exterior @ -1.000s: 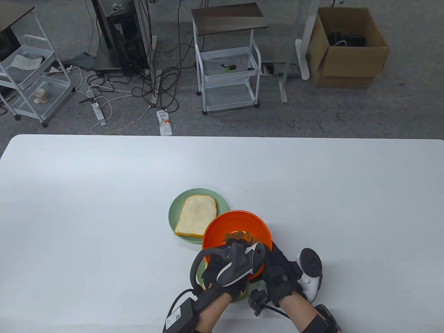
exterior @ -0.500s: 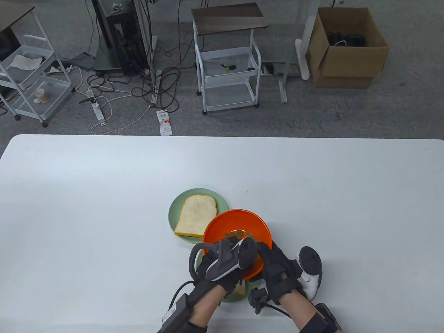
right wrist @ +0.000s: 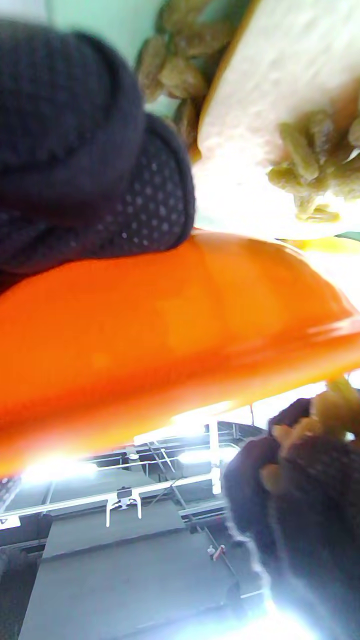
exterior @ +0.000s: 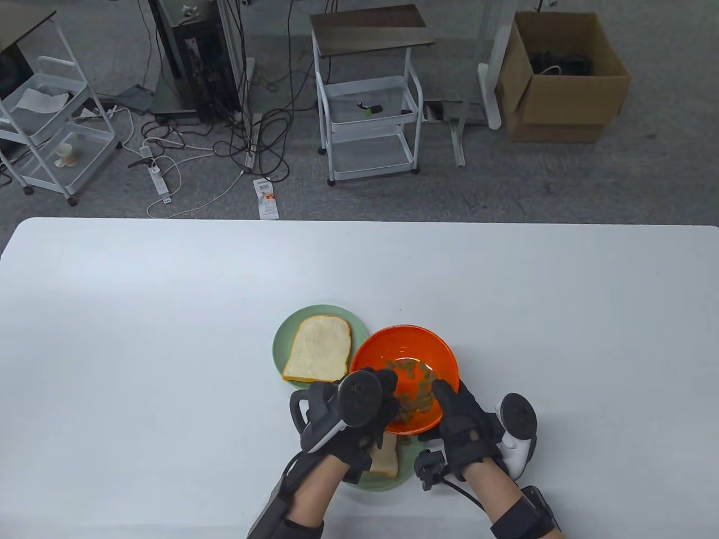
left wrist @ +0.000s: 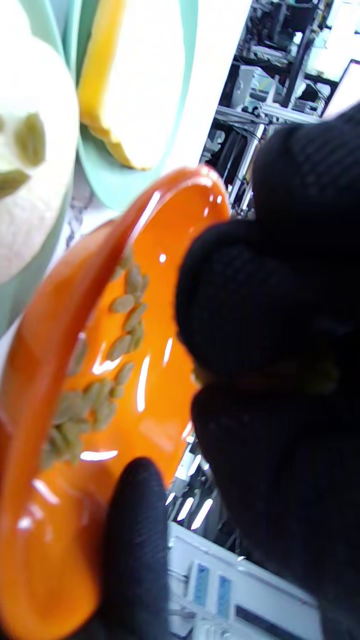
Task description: Sprinkle raisins onto toast
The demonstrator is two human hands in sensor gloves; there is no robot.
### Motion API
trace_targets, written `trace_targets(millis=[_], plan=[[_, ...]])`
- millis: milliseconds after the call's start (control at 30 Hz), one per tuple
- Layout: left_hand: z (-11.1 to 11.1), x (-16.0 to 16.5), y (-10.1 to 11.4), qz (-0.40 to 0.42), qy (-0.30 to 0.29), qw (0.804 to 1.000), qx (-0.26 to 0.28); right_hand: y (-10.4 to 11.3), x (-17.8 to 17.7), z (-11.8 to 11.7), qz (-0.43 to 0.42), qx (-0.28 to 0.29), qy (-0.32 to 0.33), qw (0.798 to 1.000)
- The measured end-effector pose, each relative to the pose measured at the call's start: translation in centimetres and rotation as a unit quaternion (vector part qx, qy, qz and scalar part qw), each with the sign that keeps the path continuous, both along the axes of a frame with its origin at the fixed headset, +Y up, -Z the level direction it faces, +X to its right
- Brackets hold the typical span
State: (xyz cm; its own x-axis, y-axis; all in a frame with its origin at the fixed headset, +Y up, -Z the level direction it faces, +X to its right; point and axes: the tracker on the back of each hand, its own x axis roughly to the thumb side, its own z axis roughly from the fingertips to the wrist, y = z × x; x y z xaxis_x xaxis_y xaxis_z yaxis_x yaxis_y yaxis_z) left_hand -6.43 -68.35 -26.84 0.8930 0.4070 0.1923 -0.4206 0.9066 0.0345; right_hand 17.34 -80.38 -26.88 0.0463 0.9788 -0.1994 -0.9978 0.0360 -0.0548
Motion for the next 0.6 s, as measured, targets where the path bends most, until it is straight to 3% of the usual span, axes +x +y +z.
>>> trace_targets(millis=[133, 333, 533, 600], plan=[[-1.2, -2.7, 0.1, 0.019, 0.046, 0.999, -0.002, 0.2, 0.5, -0.3, 0.006, 0.007, -0.012, 1.000], [-4.5, -6.4, -2.2, 0.025, 0.119, 0.992, -0.042, 0.0, 1.5, -1.0, 0.037, 0.013, -0.038, 0.999], [-7.8, -6.9, -4.2, -0.045, 0.154, 0.986, -0.054, -0.1, 2.1, -1.3, 0.040, 0.008, -0.048, 0.998], [-8.2, -6.5, -5.3, -0.110, 0.169, 0.979, -0.033, 0.1, 2.0, -1.3, 0.035, 0.010, -0.045, 0.998]])
